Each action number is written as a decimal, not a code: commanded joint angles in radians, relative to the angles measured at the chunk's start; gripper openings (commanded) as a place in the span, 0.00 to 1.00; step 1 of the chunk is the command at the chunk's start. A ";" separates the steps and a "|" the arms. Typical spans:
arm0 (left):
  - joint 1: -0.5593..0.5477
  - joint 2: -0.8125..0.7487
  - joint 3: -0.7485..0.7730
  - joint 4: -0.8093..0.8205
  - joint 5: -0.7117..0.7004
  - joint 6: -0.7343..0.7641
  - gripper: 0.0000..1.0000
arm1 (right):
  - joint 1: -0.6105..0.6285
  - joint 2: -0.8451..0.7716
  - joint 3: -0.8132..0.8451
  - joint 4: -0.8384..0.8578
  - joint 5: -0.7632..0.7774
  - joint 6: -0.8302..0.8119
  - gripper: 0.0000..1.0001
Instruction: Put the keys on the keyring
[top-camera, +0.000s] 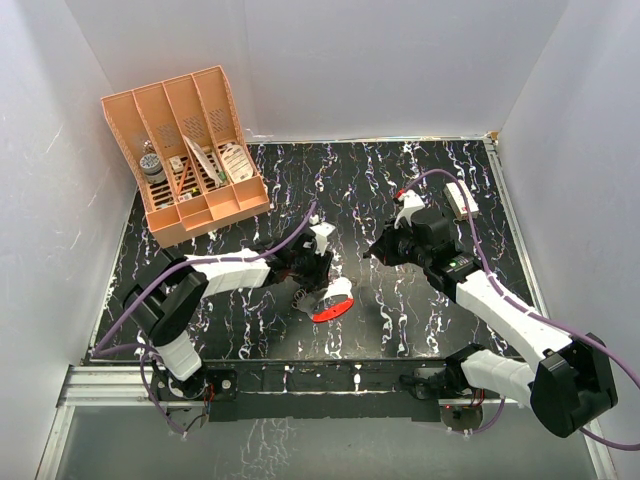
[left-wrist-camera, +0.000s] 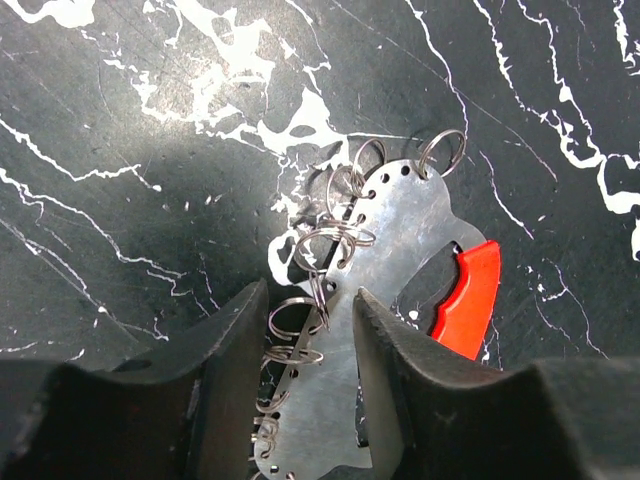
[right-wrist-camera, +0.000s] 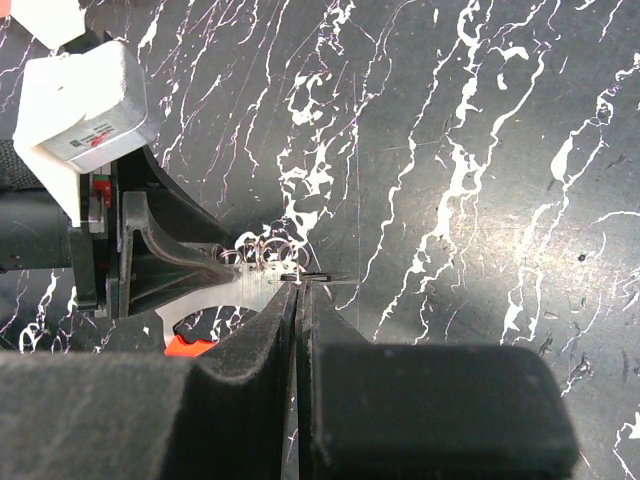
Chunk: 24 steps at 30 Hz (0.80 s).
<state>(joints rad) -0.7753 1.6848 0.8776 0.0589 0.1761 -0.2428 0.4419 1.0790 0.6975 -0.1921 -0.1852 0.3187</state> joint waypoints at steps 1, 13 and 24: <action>-0.002 0.025 0.018 0.044 0.015 -0.024 0.35 | -0.007 -0.026 0.021 0.026 0.007 -0.008 0.00; -0.002 0.066 0.064 0.029 -0.096 -0.130 0.00 | -0.014 -0.030 0.004 0.038 0.004 -0.005 0.00; 0.015 0.057 0.068 0.068 -0.272 -0.225 0.00 | -0.017 -0.028 -0.009 0.048 -0.007 -0.001 0.00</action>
<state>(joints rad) -0.7742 1.7554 0.9207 0.1177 -0.0128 -0.4301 0.4294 1.0786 0.6899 -0.2043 -0.1871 0.3187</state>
